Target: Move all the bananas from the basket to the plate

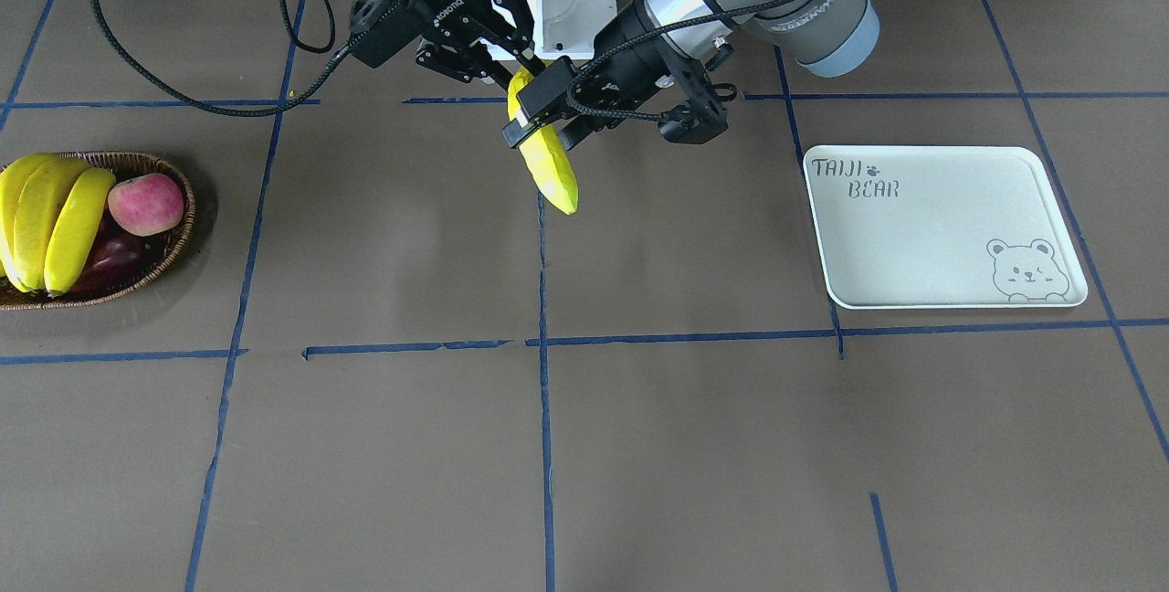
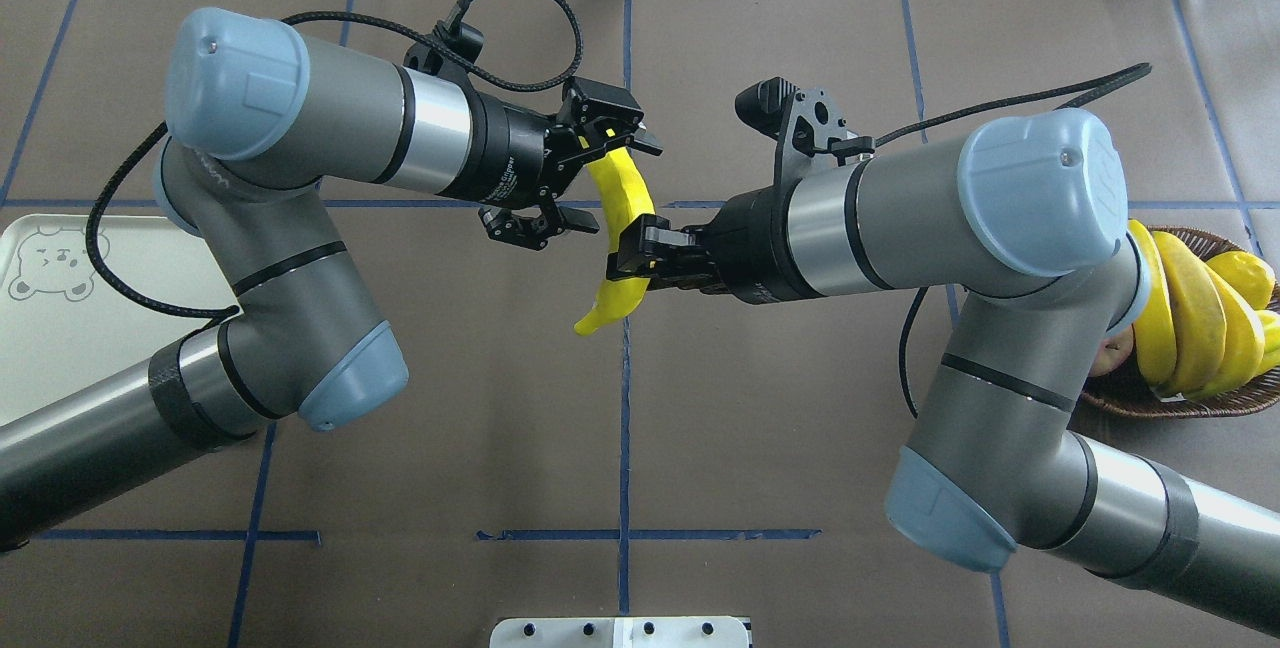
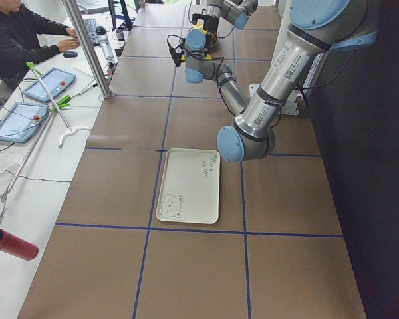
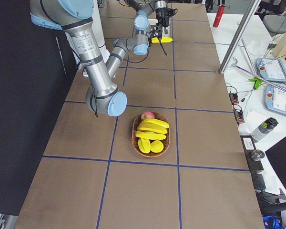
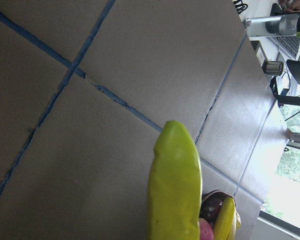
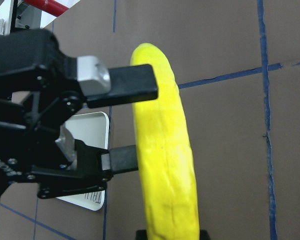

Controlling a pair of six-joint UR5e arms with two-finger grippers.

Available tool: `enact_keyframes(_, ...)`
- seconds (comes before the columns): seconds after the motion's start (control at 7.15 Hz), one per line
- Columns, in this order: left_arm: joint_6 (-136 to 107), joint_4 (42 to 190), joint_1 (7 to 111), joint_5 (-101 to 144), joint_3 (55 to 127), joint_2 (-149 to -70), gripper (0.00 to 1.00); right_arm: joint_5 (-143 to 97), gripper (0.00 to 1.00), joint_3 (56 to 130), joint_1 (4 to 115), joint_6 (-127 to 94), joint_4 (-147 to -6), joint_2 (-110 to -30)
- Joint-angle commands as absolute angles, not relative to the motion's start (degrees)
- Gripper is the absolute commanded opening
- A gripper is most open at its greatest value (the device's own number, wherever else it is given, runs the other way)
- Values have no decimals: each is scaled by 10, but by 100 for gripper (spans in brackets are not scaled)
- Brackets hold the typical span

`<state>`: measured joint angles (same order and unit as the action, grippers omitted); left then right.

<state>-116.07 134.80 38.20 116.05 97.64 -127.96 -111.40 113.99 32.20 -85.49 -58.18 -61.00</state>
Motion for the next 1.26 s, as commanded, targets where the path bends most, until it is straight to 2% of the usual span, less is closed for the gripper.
enact_keyframes(0.0,-1162,1347,380,1156,972,-1283,65,-1114,2,1144,322,-855,-582,-611)
enact_keyframes(0.14,-1177,1347,380,1157,974,-1283,7,-1114,5,1144,322,-856,-582,-611)
enact_keyframes(0.28,-1173,1347,381,1158,978,-1281,0,-1114,52,1143,321,-857,-582,-611)
enact_keyframes(0.42,-1172,1346,382,1158,978,-1281,0,-1115,99,1144,322,-857,-582,-611)
enact_keyframes(0.84,-1170,1322,401,1169,977,-1276,0,-1114,100,1164,323,-877,-583,-617)
enact_keyframes(1.12,-1069,1248,437,1218,983,-1247,0,-1121,100,1176,327,-877,-584,-621)
